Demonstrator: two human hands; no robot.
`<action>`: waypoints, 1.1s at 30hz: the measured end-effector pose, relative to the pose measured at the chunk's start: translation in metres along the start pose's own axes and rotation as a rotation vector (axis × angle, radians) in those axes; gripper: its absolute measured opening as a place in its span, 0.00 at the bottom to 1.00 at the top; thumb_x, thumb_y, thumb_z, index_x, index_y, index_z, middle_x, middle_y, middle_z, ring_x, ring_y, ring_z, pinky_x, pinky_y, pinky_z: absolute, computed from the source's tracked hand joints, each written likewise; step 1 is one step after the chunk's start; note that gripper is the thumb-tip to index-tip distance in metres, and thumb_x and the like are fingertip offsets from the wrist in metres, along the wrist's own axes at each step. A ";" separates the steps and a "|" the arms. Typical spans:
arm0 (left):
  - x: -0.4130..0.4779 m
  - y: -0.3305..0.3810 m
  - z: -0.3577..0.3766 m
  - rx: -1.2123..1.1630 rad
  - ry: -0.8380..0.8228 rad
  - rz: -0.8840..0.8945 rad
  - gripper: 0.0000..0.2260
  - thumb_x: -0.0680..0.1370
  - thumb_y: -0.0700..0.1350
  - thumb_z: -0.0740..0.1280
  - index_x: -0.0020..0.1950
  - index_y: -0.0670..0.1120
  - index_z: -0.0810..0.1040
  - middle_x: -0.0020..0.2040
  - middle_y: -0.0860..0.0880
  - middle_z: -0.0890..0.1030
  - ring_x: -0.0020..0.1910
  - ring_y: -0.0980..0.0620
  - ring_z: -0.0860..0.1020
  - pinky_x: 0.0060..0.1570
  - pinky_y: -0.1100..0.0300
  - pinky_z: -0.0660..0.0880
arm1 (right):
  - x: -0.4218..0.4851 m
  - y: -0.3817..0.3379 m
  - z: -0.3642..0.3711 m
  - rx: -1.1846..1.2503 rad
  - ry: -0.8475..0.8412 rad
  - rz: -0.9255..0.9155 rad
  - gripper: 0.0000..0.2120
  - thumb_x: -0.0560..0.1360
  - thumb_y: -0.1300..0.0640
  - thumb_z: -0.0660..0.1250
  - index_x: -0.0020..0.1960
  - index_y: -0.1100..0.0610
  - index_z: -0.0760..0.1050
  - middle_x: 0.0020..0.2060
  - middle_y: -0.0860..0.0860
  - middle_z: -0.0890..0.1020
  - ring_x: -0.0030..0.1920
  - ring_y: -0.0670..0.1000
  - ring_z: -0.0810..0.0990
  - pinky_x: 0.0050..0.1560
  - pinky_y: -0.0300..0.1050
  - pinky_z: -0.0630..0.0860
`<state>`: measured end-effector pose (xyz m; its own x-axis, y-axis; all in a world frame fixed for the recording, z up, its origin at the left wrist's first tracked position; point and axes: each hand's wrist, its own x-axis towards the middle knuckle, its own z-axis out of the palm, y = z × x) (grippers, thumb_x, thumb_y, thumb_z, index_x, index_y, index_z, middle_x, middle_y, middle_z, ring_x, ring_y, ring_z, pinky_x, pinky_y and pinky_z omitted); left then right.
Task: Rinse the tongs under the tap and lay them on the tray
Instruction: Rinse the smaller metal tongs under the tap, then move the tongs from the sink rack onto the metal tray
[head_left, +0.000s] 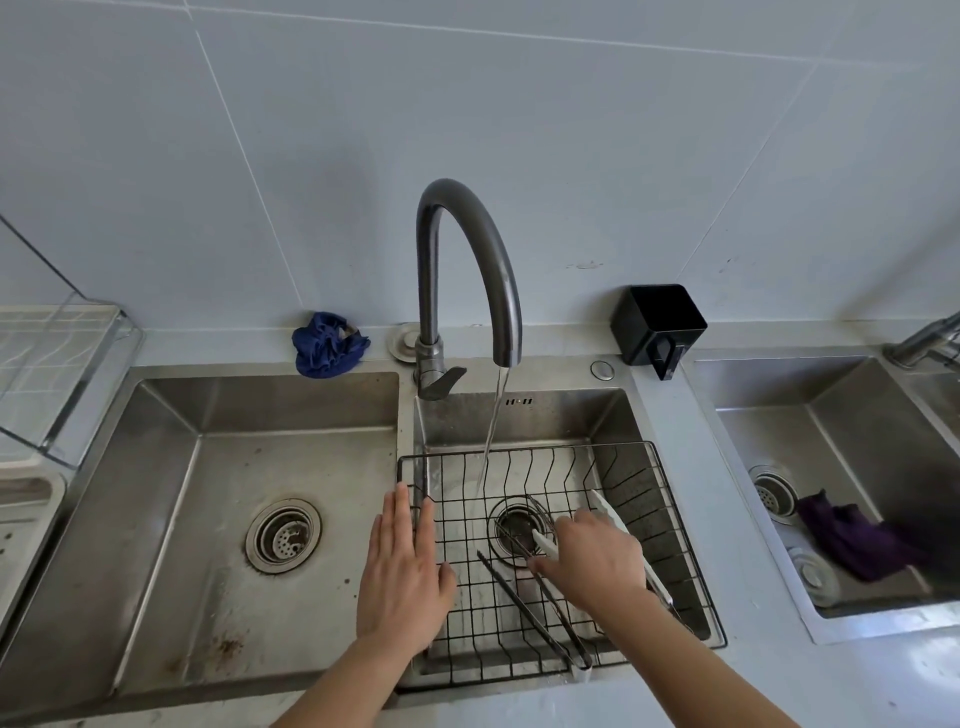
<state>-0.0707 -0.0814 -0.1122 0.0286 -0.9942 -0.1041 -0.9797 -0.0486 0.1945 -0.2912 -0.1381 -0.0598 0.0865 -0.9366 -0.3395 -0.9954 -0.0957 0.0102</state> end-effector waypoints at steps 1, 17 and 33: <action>0.000 0.000 0.000 -0.001 0.003 -0.001 0.37 0.77 0.54 0.63 0.82 0.41 0.53 0.82 0.35 0.44 0.81 0.39 0.47 0.79 0.44 0.53 | 0.002 0.002 -0.002 0.018 -0.001 0.002 0.25 0.74 0.32 0.65 0.57 0.51 0.78 0.55 0.49 0.80 0.58 0.53 0.78 0.47 0.48 0.76; -0.001 0.003 -0.004 -0.013 0.027 -0.050 0.40 0.77 0.53 0.63 0.81 0.36 0.50 0.82 0.37 0.46 0.81 0.42 0.49 0.78 0.46 0.58 | 0.105 -0.063 -0.100 0.423 0.253 -0.235 0.11 0.83 0.49 0.63 0.49 0.56 0.77 0.36 0.50 0.82 0.35 0.51 0.81 0.36 0.47 0.79; 0.000 0.002 -0.002 0.009 0.019 -0.056 0.40 0.75 0.53 0.63 0.80 0.35 0.53 0.82 0.36 0.49 0.81 0.41 0.54 0.77 0.46 0.61 | 0.170 -0.090 -0.095 0.692 0.232 -0.344 0.18 0.79 0.51 0.70 0.33 0.40 0.70 0.31 0.39 0.77 0.35 0.26 0.75 0.34 0.18 0.64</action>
<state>-0.0723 -0.0821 -0.1094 0.0874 -0.9915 -0.0964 -0.9782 -0.1038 0.1800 -0.1833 -0.3205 -0.0287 0.3241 -0.9459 -0.0128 -0.7053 -0.2326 -0.6697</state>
